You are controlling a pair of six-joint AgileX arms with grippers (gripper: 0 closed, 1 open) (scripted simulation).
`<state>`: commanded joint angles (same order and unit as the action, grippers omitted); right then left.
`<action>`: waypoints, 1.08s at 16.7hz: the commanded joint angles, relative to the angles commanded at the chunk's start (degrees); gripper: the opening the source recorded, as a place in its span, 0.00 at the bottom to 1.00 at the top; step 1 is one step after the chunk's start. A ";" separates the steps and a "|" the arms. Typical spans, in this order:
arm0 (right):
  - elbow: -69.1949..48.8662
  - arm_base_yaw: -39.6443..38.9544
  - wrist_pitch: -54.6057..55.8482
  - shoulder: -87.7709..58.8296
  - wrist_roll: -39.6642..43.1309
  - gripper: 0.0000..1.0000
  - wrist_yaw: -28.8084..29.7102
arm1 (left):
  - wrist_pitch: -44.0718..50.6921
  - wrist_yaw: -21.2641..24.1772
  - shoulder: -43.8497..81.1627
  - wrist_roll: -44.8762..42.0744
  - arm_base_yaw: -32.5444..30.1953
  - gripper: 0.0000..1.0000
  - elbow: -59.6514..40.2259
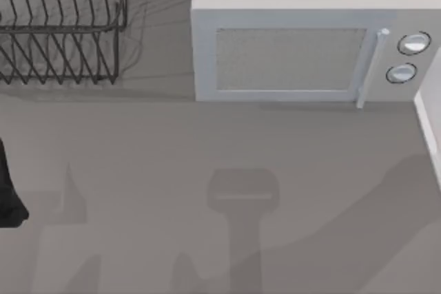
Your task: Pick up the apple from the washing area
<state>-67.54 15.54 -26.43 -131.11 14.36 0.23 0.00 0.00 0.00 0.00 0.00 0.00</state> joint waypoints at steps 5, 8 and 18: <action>-3.03 -0.03 -4.45 4.65 -0.36 0.00 -0.79 | 0.00 0.00 0.00 0.00 0.00 1.00 0.00; -8.77 0.11 -12.00 6.58 -0.19 0.00 -0.81 | 0.00 0.00 0.00 0.00 0.00 1.00 0.00; -33.45 0.29 -51.36 19.64 0.16 0.00 -0.93 | 0.00 0.00 0.00 0.00 0.00 1.00 0.00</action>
<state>-101.00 15.83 -77.79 -111.47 14.52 -0.70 0.00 0.00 0.00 0.00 0.00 0.00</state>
